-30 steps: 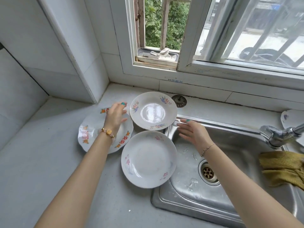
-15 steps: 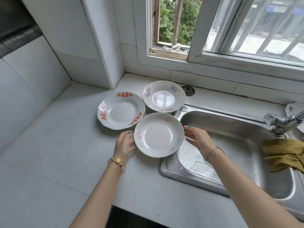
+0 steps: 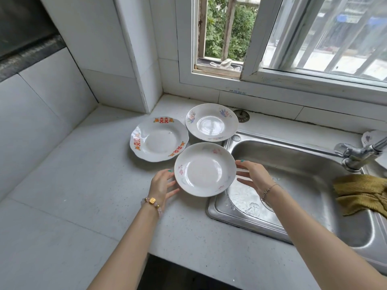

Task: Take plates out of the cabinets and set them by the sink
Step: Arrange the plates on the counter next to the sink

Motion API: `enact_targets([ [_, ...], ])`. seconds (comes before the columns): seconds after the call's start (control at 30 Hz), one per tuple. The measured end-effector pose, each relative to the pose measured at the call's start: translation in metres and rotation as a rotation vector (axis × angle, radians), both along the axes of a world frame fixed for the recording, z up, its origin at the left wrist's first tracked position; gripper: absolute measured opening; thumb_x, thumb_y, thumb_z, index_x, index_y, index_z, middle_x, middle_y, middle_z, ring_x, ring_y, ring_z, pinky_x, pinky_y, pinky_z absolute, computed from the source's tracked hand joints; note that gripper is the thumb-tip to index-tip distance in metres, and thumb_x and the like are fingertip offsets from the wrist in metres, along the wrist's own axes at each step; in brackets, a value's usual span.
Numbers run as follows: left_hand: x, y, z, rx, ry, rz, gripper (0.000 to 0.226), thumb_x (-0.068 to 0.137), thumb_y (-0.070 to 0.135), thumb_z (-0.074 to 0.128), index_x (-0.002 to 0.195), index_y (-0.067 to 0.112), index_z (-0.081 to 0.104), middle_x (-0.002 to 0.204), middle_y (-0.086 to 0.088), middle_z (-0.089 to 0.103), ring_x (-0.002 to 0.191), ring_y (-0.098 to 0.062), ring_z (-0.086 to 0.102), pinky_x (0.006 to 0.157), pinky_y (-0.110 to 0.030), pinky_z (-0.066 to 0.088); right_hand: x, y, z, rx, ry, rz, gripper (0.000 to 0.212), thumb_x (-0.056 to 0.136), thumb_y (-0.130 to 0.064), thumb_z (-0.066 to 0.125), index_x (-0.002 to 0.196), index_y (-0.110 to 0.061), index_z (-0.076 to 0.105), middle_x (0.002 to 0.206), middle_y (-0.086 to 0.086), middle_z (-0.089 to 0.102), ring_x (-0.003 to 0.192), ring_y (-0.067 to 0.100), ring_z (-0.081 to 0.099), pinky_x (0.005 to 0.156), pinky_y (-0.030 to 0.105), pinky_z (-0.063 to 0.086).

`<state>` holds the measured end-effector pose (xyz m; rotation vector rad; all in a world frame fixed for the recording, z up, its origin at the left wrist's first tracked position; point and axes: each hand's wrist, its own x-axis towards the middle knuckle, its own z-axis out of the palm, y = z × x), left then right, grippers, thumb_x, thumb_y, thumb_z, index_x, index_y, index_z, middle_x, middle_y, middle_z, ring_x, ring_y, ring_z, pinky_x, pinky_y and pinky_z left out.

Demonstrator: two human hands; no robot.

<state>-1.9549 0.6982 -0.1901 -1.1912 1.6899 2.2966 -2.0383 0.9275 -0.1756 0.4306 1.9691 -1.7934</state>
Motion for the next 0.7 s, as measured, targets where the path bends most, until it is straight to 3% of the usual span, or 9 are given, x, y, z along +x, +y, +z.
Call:
enact_targets([
  [0.1,0.002,0.006,-0.007,-0.103,-0.069,-0.098,0.029,0.088,0.002,0.054,0.117,0.006,0.052,0.105,-0.013,0.062,0.101,-0.030,0.061,0.068,-0.035,0.055,-0.001,0.006,0.001,0.004,0.032,-0.063,0.028,0.095,-0.018,0.045,0.116,-0.009,0.062,0.109,0.007,0.063,0.095,0.021,0.059,0.095,0.041,0.047],
  [0.17,0.003,0.013,-0.013,-0.145,-0.092,-0.195,0.019,0.087,0.001,0.055,0.104,0.006,0.057,0.107,-0.014,0.063,0.096,-0.029,0.062,0.062,-0.034,0.056,0.000,0.011,0.002,0.004,0.055,-0.097,0.028,0.096,-0.016,0.044,0.116,-0.008,0.062,0.110,0.009,0.062,0.097,0.022,0.059,0.095,0.041,0.047],
  [0.3,0.000,0.022,-0.024,-0.161,-0.096,-0.202,0.027,0.085,-0.002,0.056,0.112,0.002,0.055,0.113,-0.018,0.062,0.088,-0.030,0.065,0.056,-0.035,0.059,0.006,0.020,0.003,0.003,0.069,-0.135,0.026,0.097,-0.015,0.043,0.112,-0.008,0.063,0.111,0.011,0.063,0.099,0.024,0.059,0.095,0.041,0.048],
  [0.4,-0.004,0.022,-0.025,-0.155,-0.087,-0.120,0.027,0.085,-0.006,0.050,0.111,-0.001,0.056,0.108,-0.020,0.063,0.071,-0.027,0.066,0.047,-0.030,0.057,0.011,0.024,0.004,-0.005,0.079,-0.142,0.026,0.097,-0.015,0.043,0.113,-0.007,0.062,0.109,0.011,0.063,0.098,0.024,0.060,0.093,0.040,0.048],
  [0.7,-0.006,0.009,-0.024,-0.190,-0.089,-0.113,0.022,0.085,-0.006,0.053,0.102,0.005,0.060,0.100,-0.016,0.066,0.068,-0.027,0.068,0.054,-0.039,0.059,0.020,0.024,0.005,-0.060,0.071,-0.148,0.027,0.097,-0.016,0.043,0.114,-0.007,0.062,0.107,0.012,0.064,0.098,0.025,0.061,0.085,0.034,0.051],
])
